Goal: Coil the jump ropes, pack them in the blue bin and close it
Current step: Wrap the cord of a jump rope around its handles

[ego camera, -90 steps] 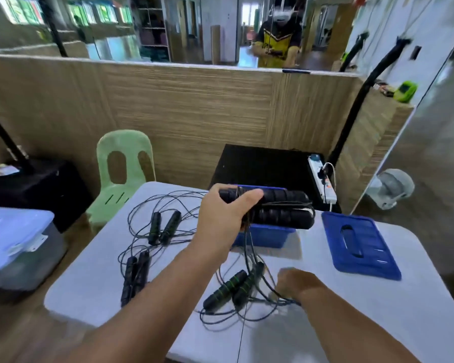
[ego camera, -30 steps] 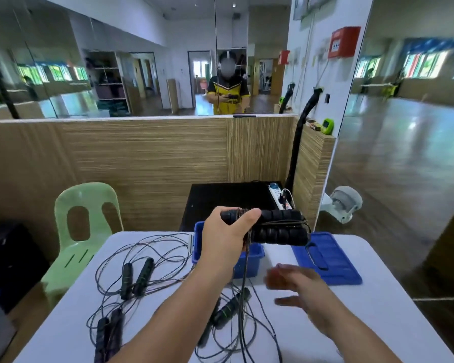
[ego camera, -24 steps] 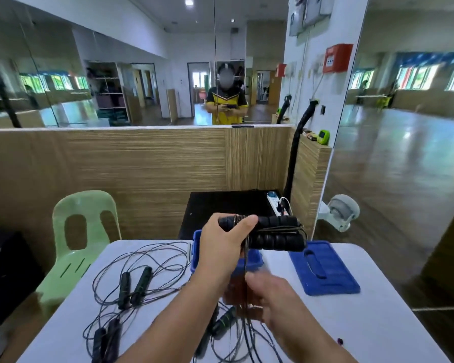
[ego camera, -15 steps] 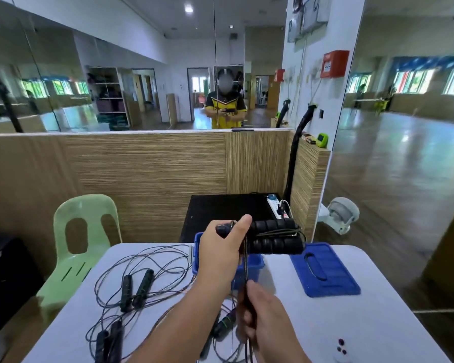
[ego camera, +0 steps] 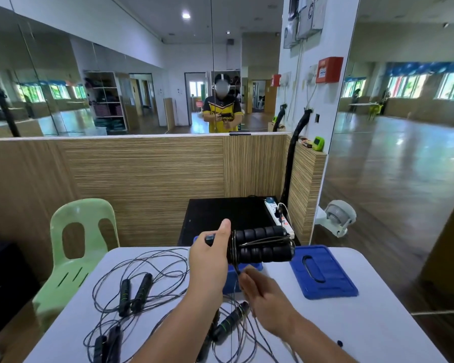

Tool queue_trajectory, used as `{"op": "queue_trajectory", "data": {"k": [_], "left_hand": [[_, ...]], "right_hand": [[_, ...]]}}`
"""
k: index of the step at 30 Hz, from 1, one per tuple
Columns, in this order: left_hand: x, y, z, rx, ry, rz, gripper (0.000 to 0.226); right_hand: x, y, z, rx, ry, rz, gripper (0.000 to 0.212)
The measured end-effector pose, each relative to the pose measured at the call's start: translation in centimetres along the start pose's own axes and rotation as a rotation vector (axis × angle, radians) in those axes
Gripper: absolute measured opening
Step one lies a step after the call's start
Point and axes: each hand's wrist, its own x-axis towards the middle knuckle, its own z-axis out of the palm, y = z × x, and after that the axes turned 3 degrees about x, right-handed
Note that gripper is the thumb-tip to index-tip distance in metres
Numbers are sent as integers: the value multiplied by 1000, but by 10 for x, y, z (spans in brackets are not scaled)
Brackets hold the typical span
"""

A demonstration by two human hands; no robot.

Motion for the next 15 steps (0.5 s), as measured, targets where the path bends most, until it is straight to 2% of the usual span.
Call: {"op": "queue_trajectory", "data": {"k": [1, 2, 5, 6, 7, 8, 9, 11, 14, 15], "left_hand": [[-1, 0, -1, -6, -8, -7, 47], [-2, 1, -2, -4, -18, -14, 48], [-3, 2, -5, 29, -38, -16, 46], [-3, 2, -7, 34, -41, -19, 45], [-3, 3, -8, 35, -45, -25, 45], [-3, 3, -9, 40, -51, -28, 45], [-3, 3, -10, 44, -55, -30, 44], [-3, 3, -12, 46, -73, -37, 41], [-2, 2, -13, 55, -104, -53, 38], [-2, 1, -13, 70, -109, -54, 37]], "right_hand": [[6, 3, -6, -108, -17, -33, 41], [12, 5, -13, -139, -41, 11, 42], [32, 11, -36, -82, 39, 85, 41], [42, 11, -43, -7, 23, 91, 45], [52, 4, -50, 259, -39, 259, 53], [64, -2, -55, 343, -40, 242, 56], [71, -5, -67, 319, -64, 220, 55], [85, -19, -87, -134, -139, 123, 43], [102, -44, -105, -542, -363, -37, 26], [109, -48, -111, -639, -392, -74, 30]]}}
